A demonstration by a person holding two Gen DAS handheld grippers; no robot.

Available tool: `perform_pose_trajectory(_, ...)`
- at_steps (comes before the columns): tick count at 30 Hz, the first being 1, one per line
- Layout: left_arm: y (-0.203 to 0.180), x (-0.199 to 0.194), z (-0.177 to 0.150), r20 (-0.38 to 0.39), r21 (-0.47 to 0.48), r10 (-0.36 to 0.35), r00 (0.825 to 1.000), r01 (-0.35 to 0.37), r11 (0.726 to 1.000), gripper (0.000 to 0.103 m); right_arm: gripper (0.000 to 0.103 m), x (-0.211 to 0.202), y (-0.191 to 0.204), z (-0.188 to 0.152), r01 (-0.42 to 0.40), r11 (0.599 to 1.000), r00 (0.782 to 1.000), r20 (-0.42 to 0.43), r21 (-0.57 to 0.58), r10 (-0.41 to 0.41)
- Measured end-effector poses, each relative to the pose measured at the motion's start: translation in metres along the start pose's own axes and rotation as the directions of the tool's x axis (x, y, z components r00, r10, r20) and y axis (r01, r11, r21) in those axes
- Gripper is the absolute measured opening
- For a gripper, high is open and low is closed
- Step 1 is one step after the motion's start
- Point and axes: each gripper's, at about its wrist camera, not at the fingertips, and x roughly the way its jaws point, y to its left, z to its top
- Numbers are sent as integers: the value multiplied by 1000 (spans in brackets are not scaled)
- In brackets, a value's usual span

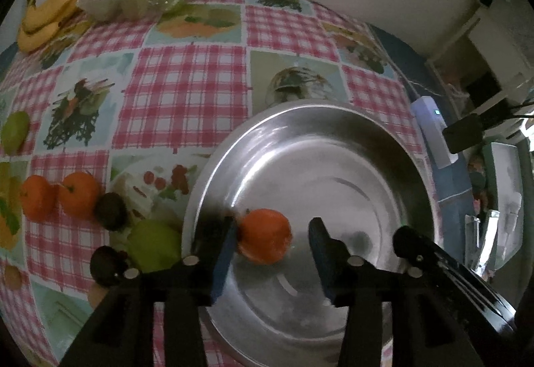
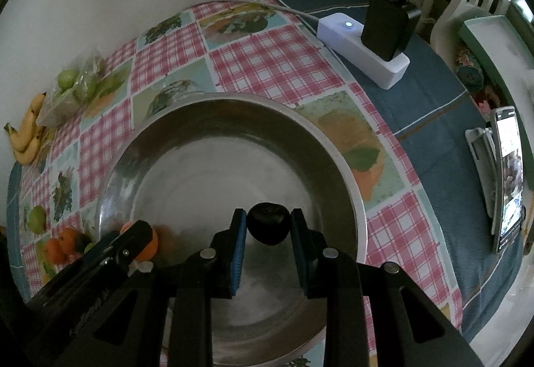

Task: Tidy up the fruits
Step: 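Open the left gripper to drop the tangerine while the right gripper releases the plum into the bowl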

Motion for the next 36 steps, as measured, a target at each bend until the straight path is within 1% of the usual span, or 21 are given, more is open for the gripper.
perform_pose_trajectory(4,-4,-6,1,6,12,-13,1000,13,1000,56,28,-2,0,1,2,1000,1000,2,3,-2)
perform_pose_trajectory(7,-5,-15,2,19,11,-13,1000,13,1000,59,34,-8,0,2,7,1000,1000,15,6,-7)
perform_pose_trajectory(9,-3,-24,3,31,1,-3,1000,3,1000,61,42,-15,-1,3,10,1000,999,34,8,-11)
perform_pose_trajectory(14,5,-38,5,57,-19,60,997,-59,998,65,44,-32,-2,3,-13,1000,997,75,10,12)
perform_pose_trajectory(17,12,-44,7,69,-36,95,993,-92,995,66,44,-35,3,2,-16,1000,997,72,-8,17)
perform_pose_trajectory(20,20,-44,8,73,-52,144,987,-140,989,68,44,-29,8,1,-25,999,999,46,-29,26)
perform_pose_trajectory(23,30,-43,7,72,-74,196,978,-191,979,73,44,-24,12,-3,-21,999,999,29,-44,23)
perform_pose_trajectory(25,36,-41,7,71,-87,236,969,-230,969,83,44,-20,15,-4,-27,998,999,16,-52,27)
perform_pose_trajectory(26,38,-39,6,72,-91,256,964,-250,964,84,45,-18,16,-4,-28,998,1000,9,-58,29)
perform_pose_trajectory(28,43,-36,6,73,-90,308,949,-301,949,90,53,-14,18,-5,-23,997,1000,0,-72,23)
perform_pose_trajectory(29,45,-35,6,73,-89,327,942,-320,943,91,57,-12,20,-6,-19,997,1000,-3,-79,19)
perform_pose_trajectory(32,52,-34,5,73,-101,349,934,-341,935,96,60,-8,23,-6,-13,995,1000,-10,-100,12)
perform_pose_trajectory(34,55,-34,5,80,-108,364,928,-355,929,100,67,-6,24,-6,-8,994,1000,-10,-110,7)
perform_pose_trajectory(35,56,-35,5,85,-109,375,923,-366,924,100,71,-6,25,-6,-7,993,1000,-10,-114,6)
perform_pose_trajectory(36,56,-35,5,88,-109,382,920,-373,922,100,74,-5,25,-6,-8,993,1000,-10,-116,7)
